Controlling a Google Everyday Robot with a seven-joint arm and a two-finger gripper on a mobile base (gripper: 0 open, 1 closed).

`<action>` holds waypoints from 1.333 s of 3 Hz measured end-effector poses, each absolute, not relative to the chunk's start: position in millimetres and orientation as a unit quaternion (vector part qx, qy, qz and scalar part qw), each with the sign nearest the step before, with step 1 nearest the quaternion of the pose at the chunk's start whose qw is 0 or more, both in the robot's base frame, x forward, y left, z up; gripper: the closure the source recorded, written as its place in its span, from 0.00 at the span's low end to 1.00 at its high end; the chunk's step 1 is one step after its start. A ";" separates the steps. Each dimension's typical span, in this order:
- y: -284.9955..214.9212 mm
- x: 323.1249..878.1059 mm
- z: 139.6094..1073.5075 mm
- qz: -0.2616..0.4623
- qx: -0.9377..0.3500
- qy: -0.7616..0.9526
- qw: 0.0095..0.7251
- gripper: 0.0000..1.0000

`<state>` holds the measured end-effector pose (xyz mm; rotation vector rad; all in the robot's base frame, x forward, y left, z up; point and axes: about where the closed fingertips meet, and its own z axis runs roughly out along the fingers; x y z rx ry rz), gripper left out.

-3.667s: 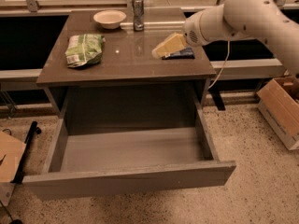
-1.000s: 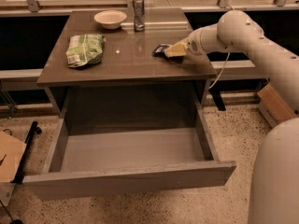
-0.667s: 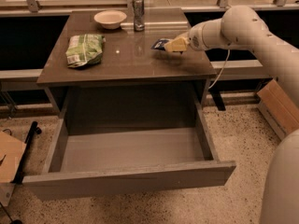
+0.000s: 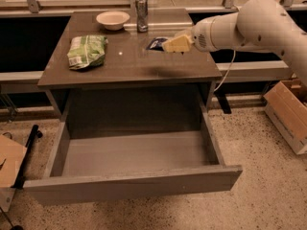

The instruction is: Place rxbar blueberry into top drawer

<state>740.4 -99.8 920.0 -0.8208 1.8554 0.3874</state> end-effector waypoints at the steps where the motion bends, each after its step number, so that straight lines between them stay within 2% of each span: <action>1: -82.2 688.3 924.0 0.207 -0.349 0.761 0.507 1.00; 3: -59.0 549.2 875.2 0.358 -0.384 0.732 0.434 1.00; 4: -55.7 505.3 839.3 0.398 -0.374 0.744 0.386 1.00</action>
Offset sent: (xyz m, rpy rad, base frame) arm -0.2289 0.0419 -0.0434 0.1966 0.2150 0.4056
